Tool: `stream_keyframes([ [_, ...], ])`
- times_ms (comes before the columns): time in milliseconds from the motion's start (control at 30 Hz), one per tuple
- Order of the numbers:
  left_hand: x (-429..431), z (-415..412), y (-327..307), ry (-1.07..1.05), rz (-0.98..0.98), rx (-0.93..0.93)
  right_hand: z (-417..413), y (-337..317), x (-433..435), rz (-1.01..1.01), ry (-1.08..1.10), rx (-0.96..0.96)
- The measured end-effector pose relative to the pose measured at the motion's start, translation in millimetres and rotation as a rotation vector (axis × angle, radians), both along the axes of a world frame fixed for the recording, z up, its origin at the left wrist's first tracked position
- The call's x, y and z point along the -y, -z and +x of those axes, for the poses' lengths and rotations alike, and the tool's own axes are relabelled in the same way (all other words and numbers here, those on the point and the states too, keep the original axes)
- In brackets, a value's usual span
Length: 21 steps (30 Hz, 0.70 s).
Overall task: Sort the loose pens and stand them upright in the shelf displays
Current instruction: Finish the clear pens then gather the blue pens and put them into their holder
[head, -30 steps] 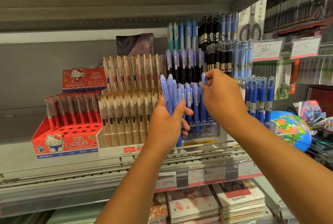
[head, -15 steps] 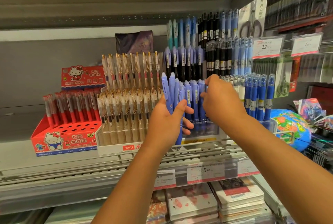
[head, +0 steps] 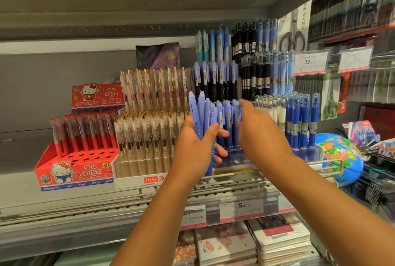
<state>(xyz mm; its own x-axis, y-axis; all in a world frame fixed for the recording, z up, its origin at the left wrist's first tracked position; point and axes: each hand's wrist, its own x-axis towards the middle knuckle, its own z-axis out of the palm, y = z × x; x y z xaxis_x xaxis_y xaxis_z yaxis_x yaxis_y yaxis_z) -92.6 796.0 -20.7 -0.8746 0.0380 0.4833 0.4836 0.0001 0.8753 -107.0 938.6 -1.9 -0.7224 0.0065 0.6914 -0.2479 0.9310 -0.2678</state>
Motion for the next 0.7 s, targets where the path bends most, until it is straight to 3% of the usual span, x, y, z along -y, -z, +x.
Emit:
stream_keyframes([
  [133,0.9,-0.3,0.5,0.002,-0.014,-0.013,15.1,-5.3,0.0,-0.028,-0.049,-0.123],
  [267,0.8,1.6,0.8,0.036,-0.014,-0.028,20.9,-11.0,5.9,-0.431,-0.391,0.031],
  [367,1.2,1.7,1.4,0.055,-0.001,-0.022,20.7,-10.6,8.1,-0.646,-0.499,0.152],
  [700,4.1,-0.4,3.1,0.098,-0.096,-0.055,18.7,-3.6,0.2,-0.820,-0.715,0.295],
])
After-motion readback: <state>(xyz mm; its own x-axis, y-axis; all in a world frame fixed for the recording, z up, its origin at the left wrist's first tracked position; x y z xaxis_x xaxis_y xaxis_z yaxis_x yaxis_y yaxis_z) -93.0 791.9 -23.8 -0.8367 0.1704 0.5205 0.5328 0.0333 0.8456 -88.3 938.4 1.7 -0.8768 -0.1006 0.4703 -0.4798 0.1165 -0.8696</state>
